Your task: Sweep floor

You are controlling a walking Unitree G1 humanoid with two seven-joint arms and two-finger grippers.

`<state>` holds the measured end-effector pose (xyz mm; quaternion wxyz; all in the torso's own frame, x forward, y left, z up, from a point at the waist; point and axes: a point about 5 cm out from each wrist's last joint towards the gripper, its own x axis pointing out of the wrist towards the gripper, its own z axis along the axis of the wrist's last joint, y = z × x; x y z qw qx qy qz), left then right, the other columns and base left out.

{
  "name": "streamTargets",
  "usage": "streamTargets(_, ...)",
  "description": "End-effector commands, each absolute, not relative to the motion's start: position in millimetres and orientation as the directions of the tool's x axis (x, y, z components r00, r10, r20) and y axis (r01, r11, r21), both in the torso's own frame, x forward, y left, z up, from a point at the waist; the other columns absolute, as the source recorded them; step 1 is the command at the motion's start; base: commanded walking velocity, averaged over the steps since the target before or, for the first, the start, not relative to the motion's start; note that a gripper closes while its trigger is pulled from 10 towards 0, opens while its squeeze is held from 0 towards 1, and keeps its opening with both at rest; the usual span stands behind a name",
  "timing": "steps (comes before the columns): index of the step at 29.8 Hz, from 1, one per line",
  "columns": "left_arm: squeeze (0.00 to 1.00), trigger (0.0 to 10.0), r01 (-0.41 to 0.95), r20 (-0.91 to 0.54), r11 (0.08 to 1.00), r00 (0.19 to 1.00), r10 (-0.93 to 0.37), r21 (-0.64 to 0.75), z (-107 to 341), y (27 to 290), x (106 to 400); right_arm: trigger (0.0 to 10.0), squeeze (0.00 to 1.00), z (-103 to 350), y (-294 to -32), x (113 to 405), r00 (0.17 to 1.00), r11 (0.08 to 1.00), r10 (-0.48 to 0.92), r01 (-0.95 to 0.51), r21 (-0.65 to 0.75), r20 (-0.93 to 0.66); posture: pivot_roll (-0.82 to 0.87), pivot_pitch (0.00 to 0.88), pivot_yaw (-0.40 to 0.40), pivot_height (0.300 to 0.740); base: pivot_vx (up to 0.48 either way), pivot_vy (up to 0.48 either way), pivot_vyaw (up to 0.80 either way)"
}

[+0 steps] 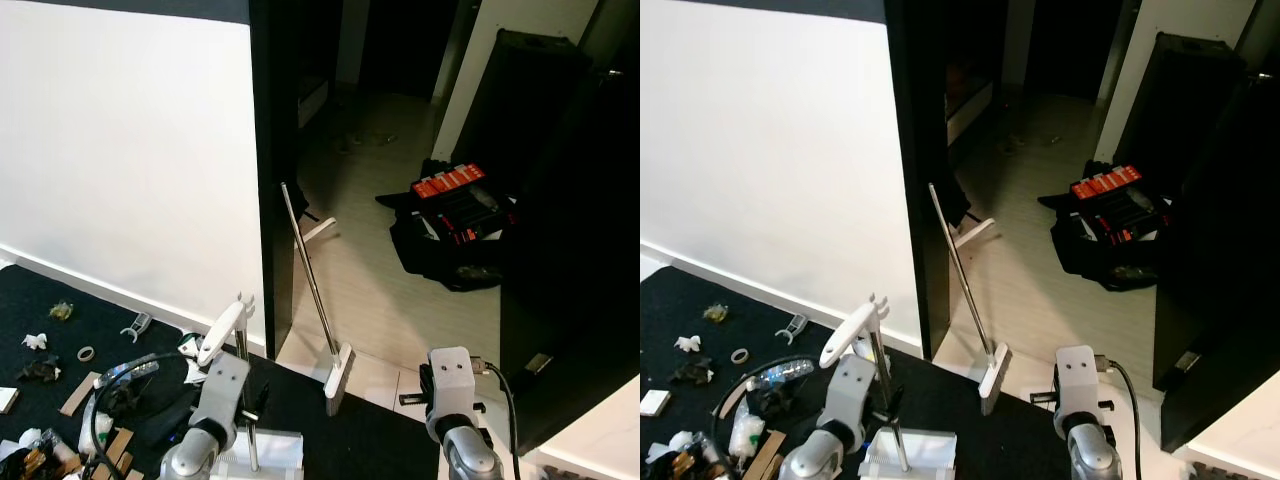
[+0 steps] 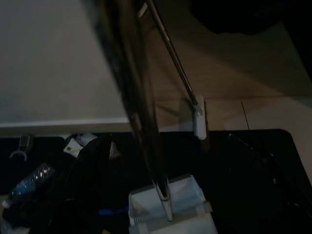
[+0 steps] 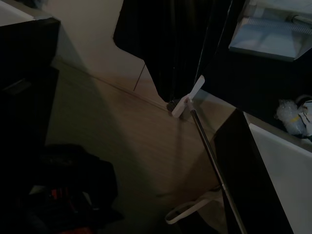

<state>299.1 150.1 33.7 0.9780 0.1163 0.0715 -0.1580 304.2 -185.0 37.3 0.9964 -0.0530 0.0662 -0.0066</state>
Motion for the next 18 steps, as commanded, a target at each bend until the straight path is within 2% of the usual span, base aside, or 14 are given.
streamTargets(1,0.0,10.0,0.337,-0.209,0.911,0.934,-0.291,0.238,28,156,295,10.0,0.0,29,-189,297,0.985,0.994,-0.033,0.016,-0.105,-0.168,-0.05,0.175,-0.035,0.74,0.0,0.0,0.0)
streamTargets(11,0.0,10.0,0.319,-0.189,0.898,0.944,-0.272,0.304,39,159,309,10.0,0.0,29,-188,295,0.986,0.994,-0.026,0.009,-0.105,-0.164,-0.06,0.195,-0.036,0.74,0.0,0.0,0.0)
streamTargets(18,0.0,9.3,0.302,-0.169,0.898,0.951,-0.26,0.32,44,160,316,10.0,0.0,28,-190,293,0.986,0.994,-0.024,0.007,-0.107,-0.163,-0.07,0.213,-0.042,0.74,0.0,0.0,0.0)
